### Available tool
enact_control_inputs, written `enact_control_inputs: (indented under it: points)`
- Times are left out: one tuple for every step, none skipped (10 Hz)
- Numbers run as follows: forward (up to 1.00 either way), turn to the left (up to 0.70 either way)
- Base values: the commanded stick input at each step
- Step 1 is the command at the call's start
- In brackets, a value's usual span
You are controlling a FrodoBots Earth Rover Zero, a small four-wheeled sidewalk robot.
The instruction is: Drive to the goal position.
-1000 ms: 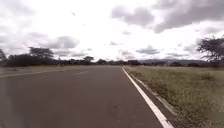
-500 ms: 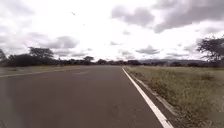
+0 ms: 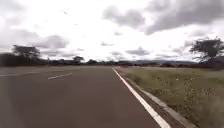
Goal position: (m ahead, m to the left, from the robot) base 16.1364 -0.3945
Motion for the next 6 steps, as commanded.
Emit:
enact_control_inputs:
  points:
    - [0.7, -0.14]
    - [0.7, -0.14]
    - [0.7, -0.14]
    - [0.7, -0.14]
    - [0.7, -0.14]
    - [0.7, -0.14]
